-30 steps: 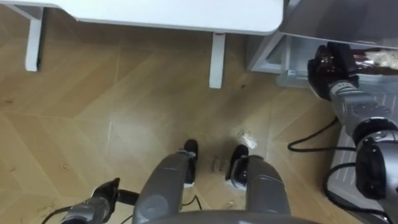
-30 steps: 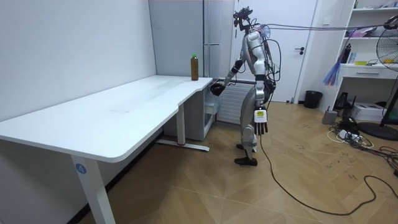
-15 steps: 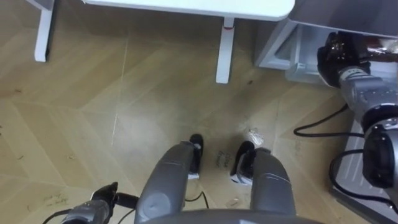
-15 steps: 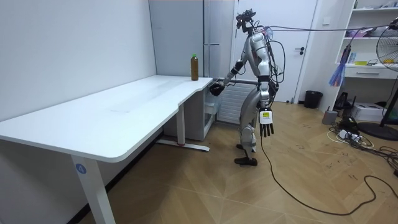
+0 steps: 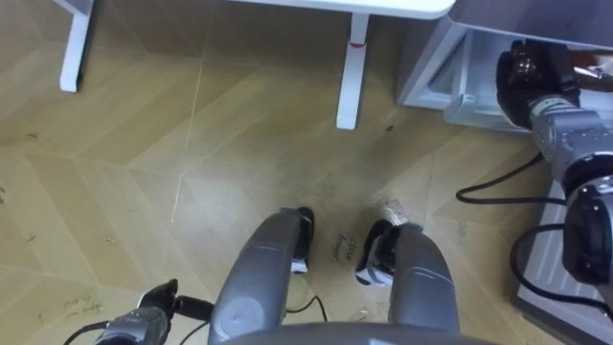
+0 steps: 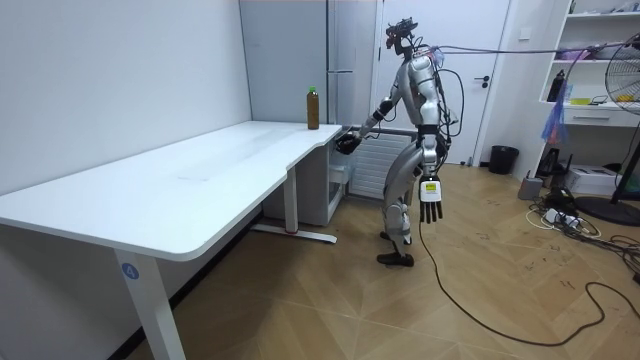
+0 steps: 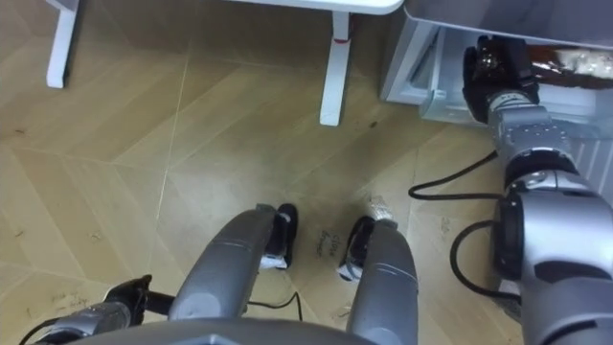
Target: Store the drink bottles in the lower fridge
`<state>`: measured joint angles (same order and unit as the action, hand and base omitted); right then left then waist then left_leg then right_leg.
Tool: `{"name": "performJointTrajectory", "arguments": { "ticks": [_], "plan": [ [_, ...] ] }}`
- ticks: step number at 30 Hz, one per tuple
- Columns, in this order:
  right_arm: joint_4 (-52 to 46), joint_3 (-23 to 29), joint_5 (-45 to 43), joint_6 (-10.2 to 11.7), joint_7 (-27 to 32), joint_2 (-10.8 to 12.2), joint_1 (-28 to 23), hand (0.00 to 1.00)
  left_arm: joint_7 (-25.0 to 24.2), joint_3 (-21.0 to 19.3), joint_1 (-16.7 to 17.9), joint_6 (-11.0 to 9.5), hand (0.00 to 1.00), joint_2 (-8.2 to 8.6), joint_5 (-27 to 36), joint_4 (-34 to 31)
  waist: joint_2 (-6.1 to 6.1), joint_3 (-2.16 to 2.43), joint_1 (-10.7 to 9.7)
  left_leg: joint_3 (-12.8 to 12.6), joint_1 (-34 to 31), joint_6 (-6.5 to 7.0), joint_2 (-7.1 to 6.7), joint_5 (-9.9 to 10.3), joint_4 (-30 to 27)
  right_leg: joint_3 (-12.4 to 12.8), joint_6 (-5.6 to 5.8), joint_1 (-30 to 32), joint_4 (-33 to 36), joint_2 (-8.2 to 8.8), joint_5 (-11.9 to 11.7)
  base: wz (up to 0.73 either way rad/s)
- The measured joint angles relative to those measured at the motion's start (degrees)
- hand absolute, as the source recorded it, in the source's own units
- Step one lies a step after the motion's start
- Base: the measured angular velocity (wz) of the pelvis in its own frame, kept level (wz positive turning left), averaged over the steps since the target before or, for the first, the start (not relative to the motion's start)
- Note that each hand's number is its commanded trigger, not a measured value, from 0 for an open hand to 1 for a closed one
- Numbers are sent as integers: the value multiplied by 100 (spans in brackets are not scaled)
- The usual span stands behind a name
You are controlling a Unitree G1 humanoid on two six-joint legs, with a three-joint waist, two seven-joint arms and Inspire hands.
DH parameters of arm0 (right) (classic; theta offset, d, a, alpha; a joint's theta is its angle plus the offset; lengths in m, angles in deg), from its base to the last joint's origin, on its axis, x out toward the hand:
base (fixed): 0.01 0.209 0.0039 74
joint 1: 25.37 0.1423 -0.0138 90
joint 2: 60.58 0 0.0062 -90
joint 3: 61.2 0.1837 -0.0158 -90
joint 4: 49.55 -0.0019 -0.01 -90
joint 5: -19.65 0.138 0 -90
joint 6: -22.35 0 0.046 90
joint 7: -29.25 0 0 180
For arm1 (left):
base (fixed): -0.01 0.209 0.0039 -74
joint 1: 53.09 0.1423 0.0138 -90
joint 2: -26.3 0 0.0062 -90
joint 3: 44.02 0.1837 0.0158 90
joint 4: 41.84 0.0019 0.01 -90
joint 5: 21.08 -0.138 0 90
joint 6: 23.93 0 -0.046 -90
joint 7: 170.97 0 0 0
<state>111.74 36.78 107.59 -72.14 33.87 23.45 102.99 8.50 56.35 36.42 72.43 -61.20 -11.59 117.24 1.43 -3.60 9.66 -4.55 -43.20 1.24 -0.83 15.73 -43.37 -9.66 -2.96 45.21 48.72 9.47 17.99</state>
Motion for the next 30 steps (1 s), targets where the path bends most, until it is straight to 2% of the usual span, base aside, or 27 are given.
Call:
{"name": "performJointTrajectory", "arguments": {
  "ticks": [20,30],
  "plan": [
    [0,-4,-45,17,-50,-64,1,0,11,13,15,-9,0,-1,9,-48,27,15,-12,2,-21,24,9,25,-76,-16,9,-15,4,3,-13,0],
    [0,-5,-68,10,-52,-64,1,0,-5,49,16,-9,0,-2,219,-44,40,17,-12,-2,-9,29,10,24,-82,-29,10,-37,-9,8,-39,0]
  ]
}}
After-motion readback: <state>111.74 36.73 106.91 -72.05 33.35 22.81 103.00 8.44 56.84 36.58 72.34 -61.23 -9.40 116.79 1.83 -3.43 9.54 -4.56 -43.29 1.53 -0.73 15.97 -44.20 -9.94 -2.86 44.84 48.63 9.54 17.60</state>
